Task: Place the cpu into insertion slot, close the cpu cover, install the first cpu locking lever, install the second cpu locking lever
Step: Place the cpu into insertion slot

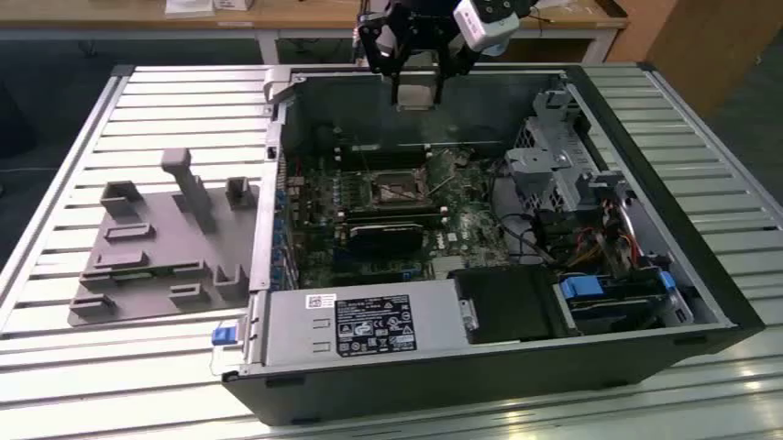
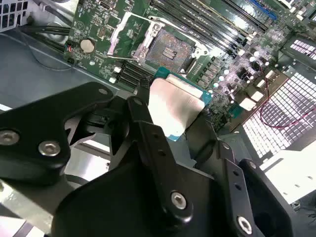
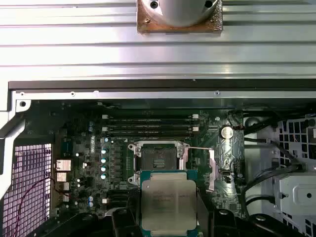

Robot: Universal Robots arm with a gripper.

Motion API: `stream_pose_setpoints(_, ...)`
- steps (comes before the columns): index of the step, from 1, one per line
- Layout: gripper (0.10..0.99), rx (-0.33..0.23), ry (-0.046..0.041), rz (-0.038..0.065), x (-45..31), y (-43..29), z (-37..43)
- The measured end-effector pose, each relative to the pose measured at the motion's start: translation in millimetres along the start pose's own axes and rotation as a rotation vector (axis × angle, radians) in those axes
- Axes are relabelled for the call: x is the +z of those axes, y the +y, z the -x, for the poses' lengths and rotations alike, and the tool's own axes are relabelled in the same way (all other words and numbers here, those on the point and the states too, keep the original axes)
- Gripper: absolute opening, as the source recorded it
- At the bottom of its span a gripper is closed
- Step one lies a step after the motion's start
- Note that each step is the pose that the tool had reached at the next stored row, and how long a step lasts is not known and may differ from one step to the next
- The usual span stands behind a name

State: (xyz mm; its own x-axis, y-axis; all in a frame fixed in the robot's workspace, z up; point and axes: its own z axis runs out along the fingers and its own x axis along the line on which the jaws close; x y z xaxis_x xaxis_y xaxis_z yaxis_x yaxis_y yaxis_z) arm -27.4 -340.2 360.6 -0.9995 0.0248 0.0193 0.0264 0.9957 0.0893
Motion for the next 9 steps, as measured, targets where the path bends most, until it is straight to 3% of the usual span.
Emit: stream_pose_setpoints(9,0.537,0.0,0.0,0.0,0.0,0.0,0.0)
